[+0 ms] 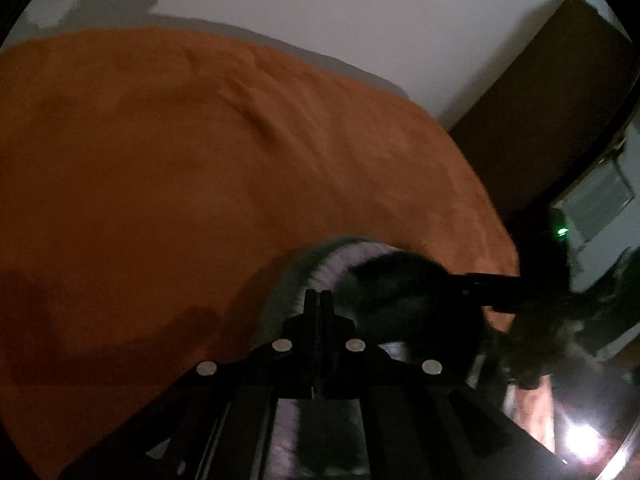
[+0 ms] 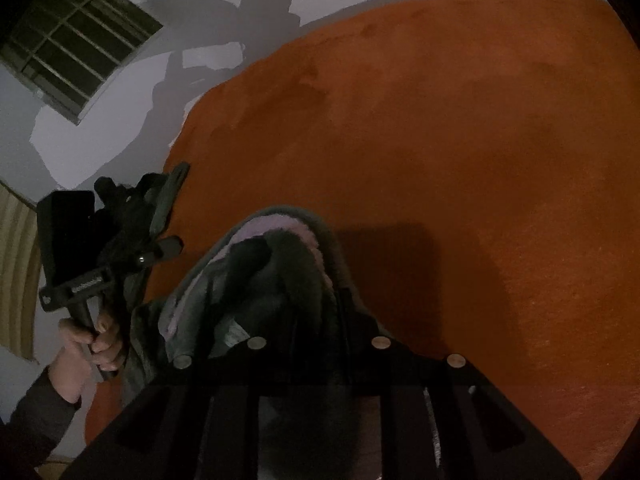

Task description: Fold clothes

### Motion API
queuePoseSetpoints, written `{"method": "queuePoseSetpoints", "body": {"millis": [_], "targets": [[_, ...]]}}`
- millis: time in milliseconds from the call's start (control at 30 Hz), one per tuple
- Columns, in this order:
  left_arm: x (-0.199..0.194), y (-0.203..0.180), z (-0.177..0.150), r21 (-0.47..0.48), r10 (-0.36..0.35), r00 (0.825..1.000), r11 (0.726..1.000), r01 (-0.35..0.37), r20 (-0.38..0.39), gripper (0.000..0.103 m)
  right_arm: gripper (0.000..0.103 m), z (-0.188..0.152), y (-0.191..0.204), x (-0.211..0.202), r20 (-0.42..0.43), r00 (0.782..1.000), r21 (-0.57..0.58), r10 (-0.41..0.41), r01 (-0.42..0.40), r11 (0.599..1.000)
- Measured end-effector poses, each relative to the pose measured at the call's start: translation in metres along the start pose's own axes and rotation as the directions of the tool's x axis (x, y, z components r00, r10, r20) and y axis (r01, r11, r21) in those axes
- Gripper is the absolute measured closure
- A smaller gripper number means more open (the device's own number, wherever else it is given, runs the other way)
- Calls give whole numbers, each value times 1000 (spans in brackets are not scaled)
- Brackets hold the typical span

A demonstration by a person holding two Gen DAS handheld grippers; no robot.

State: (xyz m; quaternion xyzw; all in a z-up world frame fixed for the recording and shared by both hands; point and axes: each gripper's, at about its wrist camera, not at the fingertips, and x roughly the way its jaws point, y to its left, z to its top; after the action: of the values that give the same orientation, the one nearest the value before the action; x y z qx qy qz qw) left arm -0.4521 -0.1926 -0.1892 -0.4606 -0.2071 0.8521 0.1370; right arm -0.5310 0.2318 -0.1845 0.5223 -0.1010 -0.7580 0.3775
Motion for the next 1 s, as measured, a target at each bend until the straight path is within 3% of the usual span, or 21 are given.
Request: {"method": "queuePoseSetpoints", "body": {"millis": [33, 100, 167, 267, 300, 333, 367, 400, 433, 567, 633, 700, 733, 767, 800, 933, 1000], "targets": [[7, -8, 2, 16, -4, 1000, 1000, 4, -29, 89, 83, -1, 3, 0, 2, 1000, -12, 6, -6, 1000], [21, -34, 0, 129, 102, 992, 987, -92, -72, 44, 83, -2, 10, 5, -12, 1000, -33, 3, -3, 999], [42, -52, -1, 209, 228, 969, 956, -205, -94, 34, 83, -3, 13, 7, -19, 1000, -49, -10, 9, 999], [61, -52, 1, 188, 328, 937, 934, -303, -117, 34, 83, -4, 17, 7, -12, 1000, -60, -17, 16, 998], [69, -51, 2, 177, 365, 925, 922, -344, -105, 39, 83, -4, 17, 6, -8, 1000, -61, -20, 19, 998], [70, -52, 2, 167, 364, 927, 923, -345, -93, 55, 83, -5, 18, 5, -4, 1000, -64, -23, 23, 998], [70, -53, 1, 157, 355, 931, 927, -339, -83, 92, 83, -6, 19, 4, 5, 999, -72, -33, 33, 997], [71, -54, 1, 148, 346, 935, 931, -333, -72, 92, 83, -7, 20, 3, 13, 999, -78, -42, 43, 996], [62, -56, -1, 137, 308, 950, 944, -299, -46, 92, 83, -7, 19, 3, 14, 999, -73, -49, 50, 996], [19, -50, -10, 89, 96, 995, 991, -98, 28, 92, 83, -7, 15, 0, 18, 998, -39, -63, 63, 997], [5, -29, -12, 19, -16, 999, 1000, 15, 27, 92, 83, -6, 8, -3, 24, 999, 11, -30, 30, 999], [10, -4, -9, -84, -110, 994, 990, 109, -3, 92, 82, -4, -4, -1, 23, 1000, 71, -10, 8, 997], [13, 6, -8, -127, -131, 991, 984, 127, -23, 92, 79, -3, -6, 2, 15, 1000, 79, -17, 16, 997], [14, 13, -9, -157, -129, 991, 980, 121, -40, 92, 59, -3, 5, 3, 22, 999, 24, -41, 41, 999], [25, 14, -9, -172, -137, 989, 977, 125, -63, 91, 48, -3, 15, 3, 30, 997, -30, -65, 66, 997], [42, -3, -8, -138, -116, 987, 985, 101, -110, 84, 46, -3, 58, 6, 77, 986, -242, -151, 165, 956], [41, -15, -7, -103, -108, 987, 990, 96, -116, 71, 31, -4, 86, 12, 103, 983, -363, -154, 181, 914]]}}
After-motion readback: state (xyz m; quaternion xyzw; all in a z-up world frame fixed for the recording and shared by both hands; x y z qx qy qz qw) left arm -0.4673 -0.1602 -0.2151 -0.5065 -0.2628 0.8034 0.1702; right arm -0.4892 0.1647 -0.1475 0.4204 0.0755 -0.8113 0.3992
